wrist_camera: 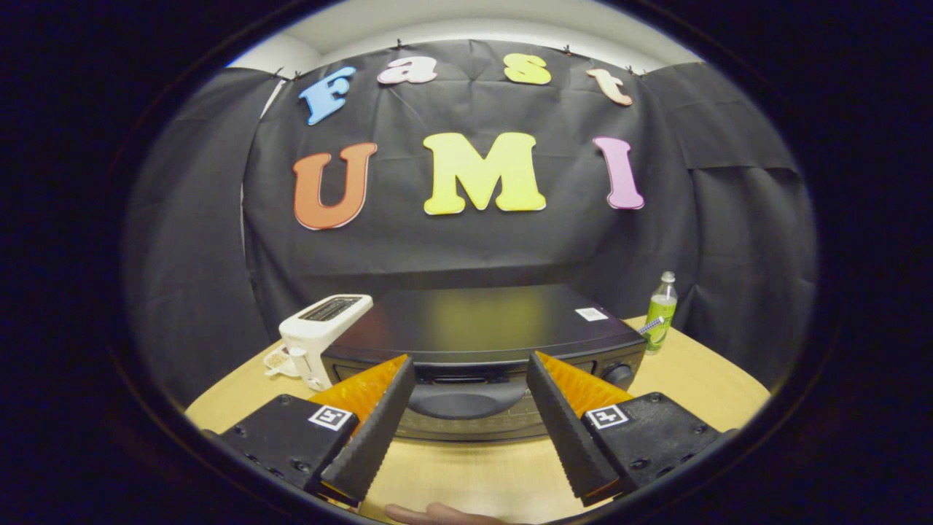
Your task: Open the toaster oven, put the food inside, and close the toaster oven door.
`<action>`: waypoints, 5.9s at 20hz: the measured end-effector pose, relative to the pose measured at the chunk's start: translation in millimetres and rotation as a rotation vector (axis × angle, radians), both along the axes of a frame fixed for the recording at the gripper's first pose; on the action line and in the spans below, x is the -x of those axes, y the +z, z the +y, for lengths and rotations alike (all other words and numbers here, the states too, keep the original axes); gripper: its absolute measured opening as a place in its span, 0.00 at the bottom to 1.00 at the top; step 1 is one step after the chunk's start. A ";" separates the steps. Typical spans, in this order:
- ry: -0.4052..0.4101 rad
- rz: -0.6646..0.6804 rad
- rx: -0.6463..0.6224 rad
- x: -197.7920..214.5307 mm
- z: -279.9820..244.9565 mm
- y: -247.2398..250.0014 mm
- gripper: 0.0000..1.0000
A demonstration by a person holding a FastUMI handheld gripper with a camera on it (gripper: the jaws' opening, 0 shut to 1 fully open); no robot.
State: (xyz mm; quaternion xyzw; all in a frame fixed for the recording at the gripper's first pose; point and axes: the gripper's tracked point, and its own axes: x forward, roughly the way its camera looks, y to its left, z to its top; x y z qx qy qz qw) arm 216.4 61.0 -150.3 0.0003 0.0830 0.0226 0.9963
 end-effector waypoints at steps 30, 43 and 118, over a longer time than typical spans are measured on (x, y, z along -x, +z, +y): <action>0.095 0.201 0.095 74.2 -5.1 -78.7 1.00; 0.054 0.379 0.177 98.8 -8.2 -121.3 1.00; 0.265 0.425 -1.154 41.5 12.8 -67.1 0.36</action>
